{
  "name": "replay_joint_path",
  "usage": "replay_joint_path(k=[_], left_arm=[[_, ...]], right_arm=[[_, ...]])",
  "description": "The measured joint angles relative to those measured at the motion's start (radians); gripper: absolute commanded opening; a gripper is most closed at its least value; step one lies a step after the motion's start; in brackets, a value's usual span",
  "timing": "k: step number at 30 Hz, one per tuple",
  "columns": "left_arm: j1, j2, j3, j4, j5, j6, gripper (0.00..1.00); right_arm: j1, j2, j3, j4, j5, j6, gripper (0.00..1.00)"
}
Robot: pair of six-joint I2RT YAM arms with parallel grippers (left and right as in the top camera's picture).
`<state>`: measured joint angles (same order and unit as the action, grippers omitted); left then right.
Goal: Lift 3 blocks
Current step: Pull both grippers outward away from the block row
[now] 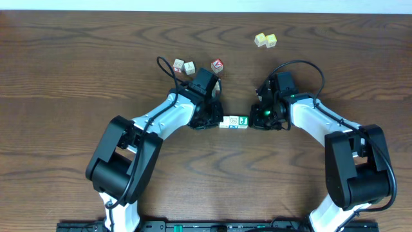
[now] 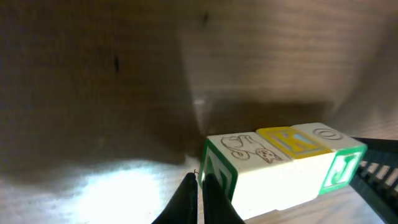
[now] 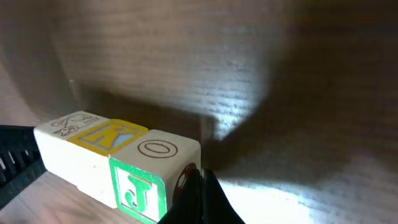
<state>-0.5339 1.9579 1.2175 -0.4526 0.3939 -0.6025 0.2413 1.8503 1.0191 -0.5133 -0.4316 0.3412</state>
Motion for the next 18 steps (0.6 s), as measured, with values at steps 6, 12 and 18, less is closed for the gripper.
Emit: replay_joint_path(k=[6, 12, 18], left_arm=[[-0.025, 0.000, 0.000, -0.029, -0.080, 0.007, 0.07], [-0.019, -0.006, 0.011, -0.127, -0.237, 0.009, 0.07], [0.045, -0.153, 0.035, -0.270, -0.399, 0.030, 0.11]], right_arm=[[-0.020, 0.001, 0.052, -0.150, 0.031, -0.032, 0.01], [-0.030, 0.002, 0.161, -0.296, 0.145, -0.050, 0.01], [-0.062, -0.010, 0.321, -0.476, 0.214, -0.077, 0.24]])
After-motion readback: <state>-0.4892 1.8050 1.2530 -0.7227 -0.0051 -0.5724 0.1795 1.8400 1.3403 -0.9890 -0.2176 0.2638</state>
